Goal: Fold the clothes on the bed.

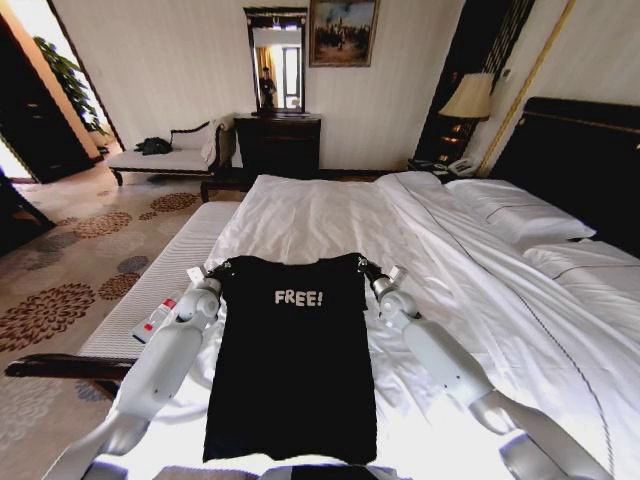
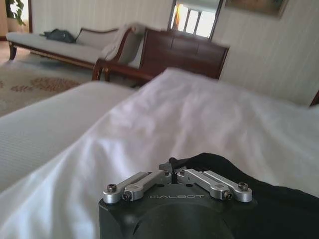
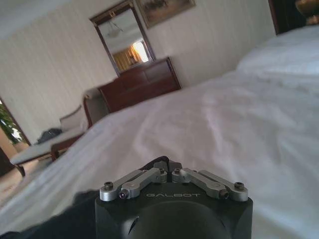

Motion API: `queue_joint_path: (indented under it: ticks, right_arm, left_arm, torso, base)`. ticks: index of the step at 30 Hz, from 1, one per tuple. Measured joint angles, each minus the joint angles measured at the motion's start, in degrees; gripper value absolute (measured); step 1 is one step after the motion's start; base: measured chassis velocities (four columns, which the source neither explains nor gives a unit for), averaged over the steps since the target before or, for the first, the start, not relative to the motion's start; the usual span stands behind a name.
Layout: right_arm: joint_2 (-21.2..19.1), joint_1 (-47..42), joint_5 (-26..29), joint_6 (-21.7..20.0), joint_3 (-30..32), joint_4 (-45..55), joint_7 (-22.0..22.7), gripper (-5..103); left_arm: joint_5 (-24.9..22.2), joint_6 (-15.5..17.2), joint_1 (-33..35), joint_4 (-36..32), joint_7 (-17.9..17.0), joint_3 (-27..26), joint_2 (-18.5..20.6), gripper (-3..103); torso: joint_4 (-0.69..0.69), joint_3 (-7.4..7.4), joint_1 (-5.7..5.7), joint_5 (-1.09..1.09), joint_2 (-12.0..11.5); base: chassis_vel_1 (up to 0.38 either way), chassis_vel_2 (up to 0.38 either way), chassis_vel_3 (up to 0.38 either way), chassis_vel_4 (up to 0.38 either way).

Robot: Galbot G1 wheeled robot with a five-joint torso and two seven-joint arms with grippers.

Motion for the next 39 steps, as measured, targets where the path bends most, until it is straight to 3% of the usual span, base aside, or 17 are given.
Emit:
queue_joint_path:
  ticks: [4,18,19,21,25,29,31,35,37,39]
  right_arm:
    - [3.97,-0.75,-1.30,0.20,0.76,-3.54,-0.93,0]
    - [5.44,-2.70,-3.12,-1.65,0.49,-3.75,0.66,0]
    - [5.41,-2.85,-3.20,-1.48,0.71,-3.27,0.62,5]
    - [5.24,-3.31,-3.32,-0.77,1.37,-1.83,0.36,16]
    - [4.76,-4.64,-3.34,0.45,3.09,0.98,0.05,21]
    - [2.89,-10.65,-1.31,1.11,8.49,8.12,1.72,44]
    - [2.71,-11.35,-0.88,1.00,9.08,8.89,2.03,44]
    - [1.81,-19.27,7.71,-3.24,16.94,18.09,7.82,66]
    - [1.93,-20.03,8.78,-3.77,17.69,18.94,8.50,66]
    - [3.15,-22.87,12.22,-5.20,20.11,21.78,10.39,77]
  left_arm:
    - [1.70,-0.06,-1.36,4.49,0.29,1.38,-1.79,0]
    - [3.20,2.13,0.31,4.91,-1.01,0.62,-2.42,0]
    - [2.95,2.20,0.69,4.02,-1.26,0.18,-2.25,-2]
    - [2.58,2.22,1.61,2.18,-1.50,-0.85,-1.85,8]
    - [1.88,2.23,3.64,-1.03,-1.78,-3.30,-1.27,14]
    - [-0.03,2.50,10.09,-7.53,-2.85,-9.99,0.25,36]
    - [-0.20,2.52,11.04,-8.21,-2.91,-10.77,0.47,36]
    - [-3.10,3.00,20.49,-16.23,-3.86,-20.01,1.62,57]
    - [-3.65,3.08,21.88,-17.66,-3.89,-21.61,1.58,62]
    - [-4.61,3.23,27.41,-23.69,-3.36,-27.03,1.32,74]
  torso:
    - [0.00,0.00,0.00,0.01,0.00]
    - [0.00,0.00,0.00,0.01,0.00]
    - [0.00,-0.01,-0.01,0.01,0.00]
    - [0.00,0.00,-0.01,0.01,0.00]
    - [0.00,0.00,0.00,0.01,0.00]
    - [0.00,0.00,-0.01,0.02,0.00]
    - [0.00,-0.01,-0.02,0.02,0.00]
    - [0.00,-0.01,-0.03,-0.01,0.01]
    - [0.00,-0.02,-0.02,-0.01,0.01]
    - [-0.01,-0.02,-0.02,0.02,0.01]
  base:
    - [0.000,0.000,0.000,0.000]
    - [0.000,0.000,0.000,0.000]
    - [0.000,0.000,0.000,0.000]
    - [0.000,0.000,0.000,0.000]
    - [0.000,0.000,0.000,0.000]
    - [0.000,0.000,0.000,0.000]
    - [0.000,0.000,0.000,0.000]
    - [0.000,0.000,0.000,0.000]
    - [0.000,0.000,0.000,0.000]
    - [0.000,0.000,0.000,0.000]
